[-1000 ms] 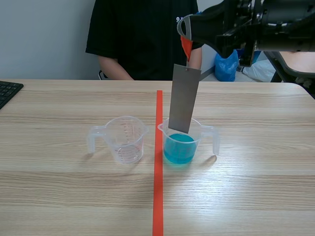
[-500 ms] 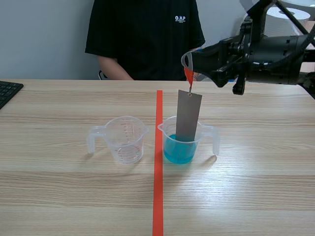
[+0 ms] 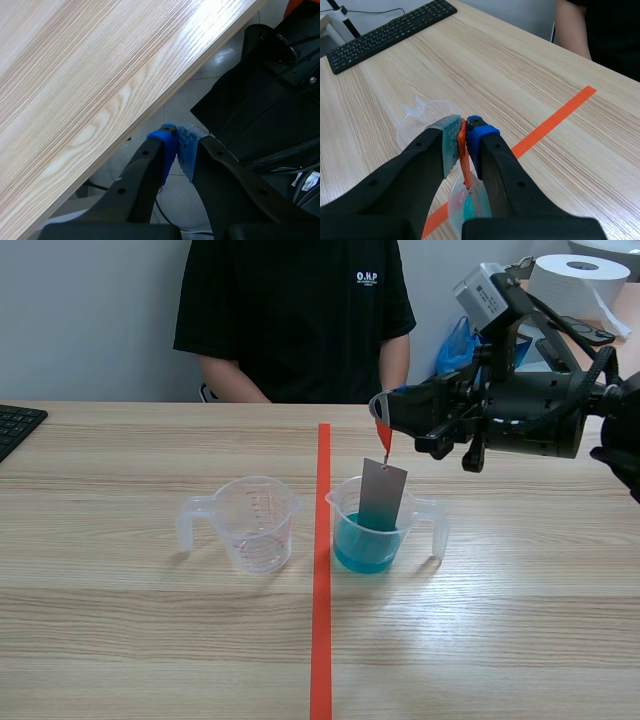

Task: Do the redox reaction experiment.
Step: 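Lower the plate into the blue solution, then hold the plate still in the solution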

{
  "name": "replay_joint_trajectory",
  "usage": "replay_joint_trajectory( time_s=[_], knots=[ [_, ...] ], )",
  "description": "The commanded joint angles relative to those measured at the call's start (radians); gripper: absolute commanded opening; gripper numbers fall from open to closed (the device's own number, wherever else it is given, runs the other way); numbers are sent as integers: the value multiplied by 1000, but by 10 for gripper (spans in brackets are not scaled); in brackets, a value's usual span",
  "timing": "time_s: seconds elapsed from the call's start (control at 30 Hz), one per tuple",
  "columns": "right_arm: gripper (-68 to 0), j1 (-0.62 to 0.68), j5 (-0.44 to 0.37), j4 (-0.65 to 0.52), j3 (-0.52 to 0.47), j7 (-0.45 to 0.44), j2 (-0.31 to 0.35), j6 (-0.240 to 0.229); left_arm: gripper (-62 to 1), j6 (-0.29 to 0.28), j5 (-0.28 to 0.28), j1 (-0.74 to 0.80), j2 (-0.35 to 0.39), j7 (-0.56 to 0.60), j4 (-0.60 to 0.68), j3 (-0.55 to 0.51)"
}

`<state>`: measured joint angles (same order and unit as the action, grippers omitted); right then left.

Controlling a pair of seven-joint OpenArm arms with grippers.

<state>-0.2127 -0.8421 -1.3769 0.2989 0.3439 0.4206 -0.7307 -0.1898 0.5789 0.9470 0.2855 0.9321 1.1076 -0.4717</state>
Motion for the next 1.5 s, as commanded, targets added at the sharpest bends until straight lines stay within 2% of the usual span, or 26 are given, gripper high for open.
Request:
replay_joint_trajectory(
  time_s=[0.0,0.13,1.47],
  knots=[
    [-662,-20,10,-8,-2,-9,-3,-15,-569,3,-10,3,-2,10,4,-3],
    [-662,-20,36,-6,-2,-18,-8,-15,-569,3,-10,3,-2,10,4,-3],
    [-662,-23,31,-17,-7,-16,-4,-15,-569,-1,-13,3,-3,10,-1,-3]
  ],
)
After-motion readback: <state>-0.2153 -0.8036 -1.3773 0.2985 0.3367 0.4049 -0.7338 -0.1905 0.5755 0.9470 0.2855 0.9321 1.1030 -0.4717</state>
